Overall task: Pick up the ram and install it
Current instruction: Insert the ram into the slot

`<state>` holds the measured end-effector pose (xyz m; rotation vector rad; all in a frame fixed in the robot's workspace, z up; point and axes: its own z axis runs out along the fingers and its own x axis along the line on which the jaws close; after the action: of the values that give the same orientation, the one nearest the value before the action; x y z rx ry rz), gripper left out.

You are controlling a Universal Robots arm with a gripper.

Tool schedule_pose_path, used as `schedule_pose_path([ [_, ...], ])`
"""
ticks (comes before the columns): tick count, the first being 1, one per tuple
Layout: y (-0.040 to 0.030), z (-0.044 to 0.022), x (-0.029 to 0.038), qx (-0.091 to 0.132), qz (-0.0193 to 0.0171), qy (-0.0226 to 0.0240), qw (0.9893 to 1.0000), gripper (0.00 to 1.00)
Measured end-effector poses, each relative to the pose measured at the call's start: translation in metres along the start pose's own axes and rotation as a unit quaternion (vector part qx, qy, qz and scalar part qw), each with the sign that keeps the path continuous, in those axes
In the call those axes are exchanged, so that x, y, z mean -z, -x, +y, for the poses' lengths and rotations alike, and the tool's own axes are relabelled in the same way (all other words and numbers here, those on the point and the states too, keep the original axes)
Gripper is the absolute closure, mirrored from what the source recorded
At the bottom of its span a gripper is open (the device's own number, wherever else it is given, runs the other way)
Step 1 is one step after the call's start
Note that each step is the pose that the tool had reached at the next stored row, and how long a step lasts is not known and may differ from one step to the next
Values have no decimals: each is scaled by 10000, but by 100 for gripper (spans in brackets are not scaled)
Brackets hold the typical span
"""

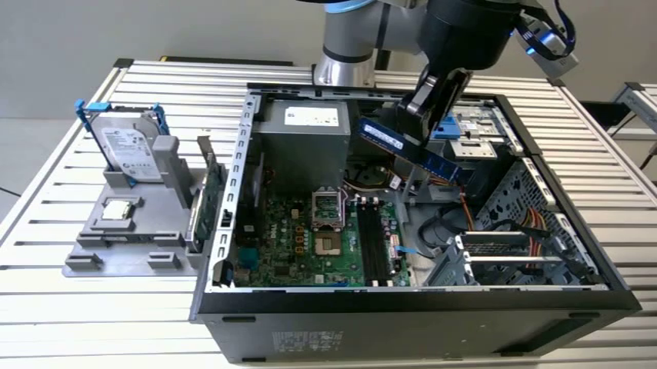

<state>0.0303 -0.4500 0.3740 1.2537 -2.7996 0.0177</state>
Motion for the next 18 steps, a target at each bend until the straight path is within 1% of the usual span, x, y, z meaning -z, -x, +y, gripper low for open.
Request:
schedule_pose_path([
  [8, 18, -20, 2, -227, -4, 16, 9997, 100],
  [18, 39, -44, 4, -505, -10, 36, 9987, 100],
])
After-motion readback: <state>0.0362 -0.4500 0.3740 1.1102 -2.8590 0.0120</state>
